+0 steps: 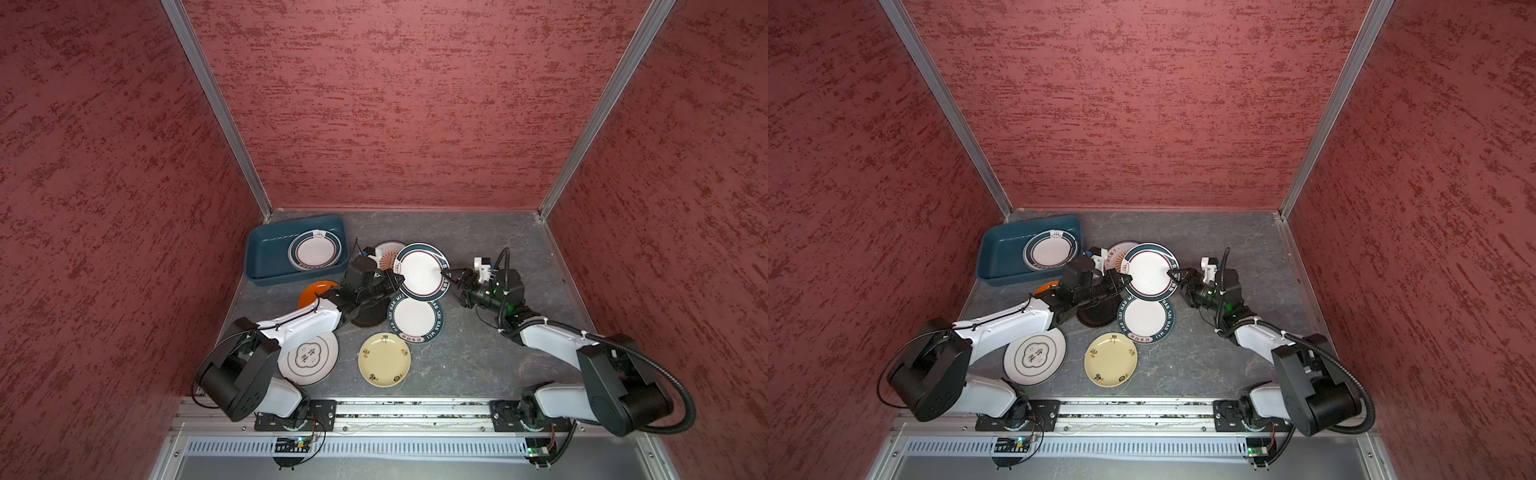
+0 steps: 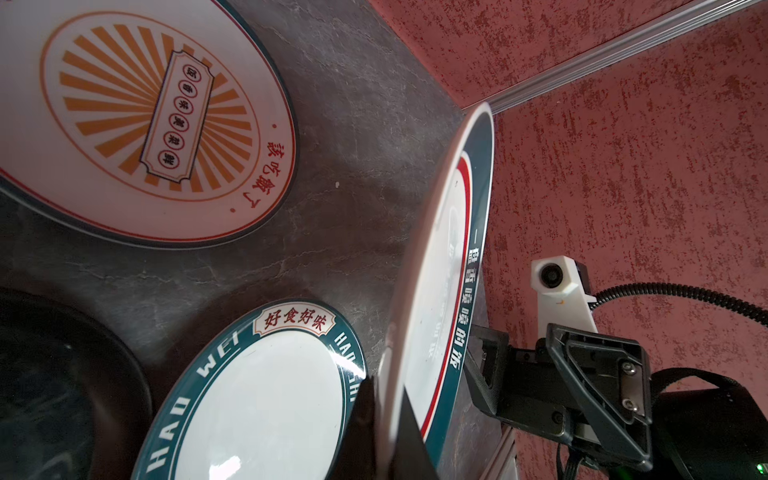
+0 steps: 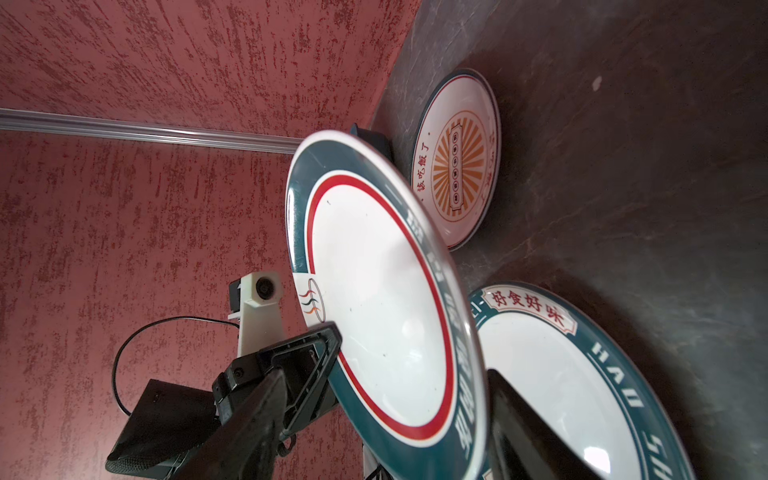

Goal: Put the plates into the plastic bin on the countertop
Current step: 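Grasp the upright green-rimmed plate's top edge with the left gripper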

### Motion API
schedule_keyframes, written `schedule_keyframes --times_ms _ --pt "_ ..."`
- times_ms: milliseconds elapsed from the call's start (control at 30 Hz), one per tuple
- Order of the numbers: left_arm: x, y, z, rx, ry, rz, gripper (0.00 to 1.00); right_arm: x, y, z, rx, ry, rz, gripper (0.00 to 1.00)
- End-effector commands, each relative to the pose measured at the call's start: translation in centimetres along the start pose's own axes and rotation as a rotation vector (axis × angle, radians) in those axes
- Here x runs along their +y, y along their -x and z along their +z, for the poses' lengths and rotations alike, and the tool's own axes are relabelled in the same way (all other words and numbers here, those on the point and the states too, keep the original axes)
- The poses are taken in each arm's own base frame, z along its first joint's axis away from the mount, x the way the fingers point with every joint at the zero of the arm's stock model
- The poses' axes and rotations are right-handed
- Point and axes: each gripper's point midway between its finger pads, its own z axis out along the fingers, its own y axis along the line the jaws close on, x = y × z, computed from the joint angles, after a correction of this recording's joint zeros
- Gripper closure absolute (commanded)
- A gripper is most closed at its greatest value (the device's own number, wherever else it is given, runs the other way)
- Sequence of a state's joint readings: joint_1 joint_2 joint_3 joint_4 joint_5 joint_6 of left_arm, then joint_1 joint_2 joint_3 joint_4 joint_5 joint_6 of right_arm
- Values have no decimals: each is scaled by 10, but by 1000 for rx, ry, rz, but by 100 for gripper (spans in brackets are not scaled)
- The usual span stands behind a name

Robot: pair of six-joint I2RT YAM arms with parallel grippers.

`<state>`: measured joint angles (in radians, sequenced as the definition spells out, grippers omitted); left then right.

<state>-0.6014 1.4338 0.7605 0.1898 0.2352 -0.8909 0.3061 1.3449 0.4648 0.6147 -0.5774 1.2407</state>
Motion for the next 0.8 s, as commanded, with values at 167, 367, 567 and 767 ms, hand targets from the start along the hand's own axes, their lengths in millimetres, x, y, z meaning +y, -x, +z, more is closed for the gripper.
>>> schedule_keyframes --times_ms 167,367,567,767 --pt "-12 12 -4 -42 -22 33 100 19 5 0 -17 41 -47 23" --pt "-12 18 -10 -62 -19 36 100 19 5 -2 -21 28 -61 22" --pt "-10 28 -18 -89 -10 37 100 19 5 -4 -25 20 -71 22" --pt "-8 38 -26 -115 -5 38 100 19 5 -5 -27 15 -80 22"
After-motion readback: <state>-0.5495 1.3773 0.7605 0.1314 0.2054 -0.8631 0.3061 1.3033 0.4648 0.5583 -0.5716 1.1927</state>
